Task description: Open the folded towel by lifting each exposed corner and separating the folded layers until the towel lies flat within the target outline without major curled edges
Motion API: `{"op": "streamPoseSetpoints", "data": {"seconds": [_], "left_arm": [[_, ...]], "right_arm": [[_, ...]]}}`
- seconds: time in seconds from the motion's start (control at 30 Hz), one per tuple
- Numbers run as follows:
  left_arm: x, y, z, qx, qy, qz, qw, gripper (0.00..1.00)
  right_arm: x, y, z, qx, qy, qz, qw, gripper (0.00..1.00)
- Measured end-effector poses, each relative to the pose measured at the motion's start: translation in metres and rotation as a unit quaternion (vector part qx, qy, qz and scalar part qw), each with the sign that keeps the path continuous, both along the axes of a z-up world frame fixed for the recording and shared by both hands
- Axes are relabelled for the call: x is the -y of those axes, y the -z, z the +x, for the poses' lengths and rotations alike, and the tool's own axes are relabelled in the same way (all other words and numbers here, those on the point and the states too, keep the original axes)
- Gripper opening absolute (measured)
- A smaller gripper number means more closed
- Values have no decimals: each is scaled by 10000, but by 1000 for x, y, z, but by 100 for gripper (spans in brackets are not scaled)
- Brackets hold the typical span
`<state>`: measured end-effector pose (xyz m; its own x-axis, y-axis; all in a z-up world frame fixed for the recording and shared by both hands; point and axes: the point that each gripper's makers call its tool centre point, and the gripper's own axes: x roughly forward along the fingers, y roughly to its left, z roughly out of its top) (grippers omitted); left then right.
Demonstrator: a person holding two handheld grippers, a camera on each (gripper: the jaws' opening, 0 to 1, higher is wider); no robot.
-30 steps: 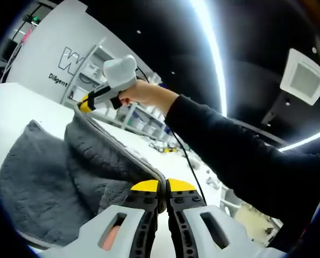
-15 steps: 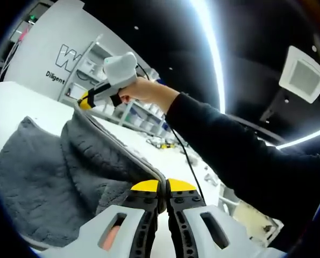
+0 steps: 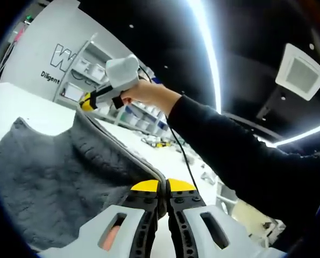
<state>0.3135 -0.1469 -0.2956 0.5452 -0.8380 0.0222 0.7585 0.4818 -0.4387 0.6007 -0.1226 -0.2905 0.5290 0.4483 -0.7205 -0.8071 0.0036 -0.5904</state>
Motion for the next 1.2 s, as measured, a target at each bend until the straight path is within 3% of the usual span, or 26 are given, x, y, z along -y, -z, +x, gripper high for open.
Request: {"op": "streamPoseSetpoints", "data": {"seconds": [0.4, 1.03, 1.1, 1.2], "left_arm": [[10, 6, 3, 7, 13, 120, 9999, 2], [46, 21, 19, 115, 322, 483, 9982, 2], [52, 31, 22, -91, 475, 589, 9971, 2], [56, 34, 25, -137, 550, 644, 9963, 2]], "right_arm": [[12, 14, 0, 59, 69, 34, 10000, 0], [47, 38, 13, 111, 328, -71, 9994, 0], [50, 43, 14, 87, 344, -61, 9994, 0], [56, 49, 15, 106, 389, -108, 9991, 0]]}}
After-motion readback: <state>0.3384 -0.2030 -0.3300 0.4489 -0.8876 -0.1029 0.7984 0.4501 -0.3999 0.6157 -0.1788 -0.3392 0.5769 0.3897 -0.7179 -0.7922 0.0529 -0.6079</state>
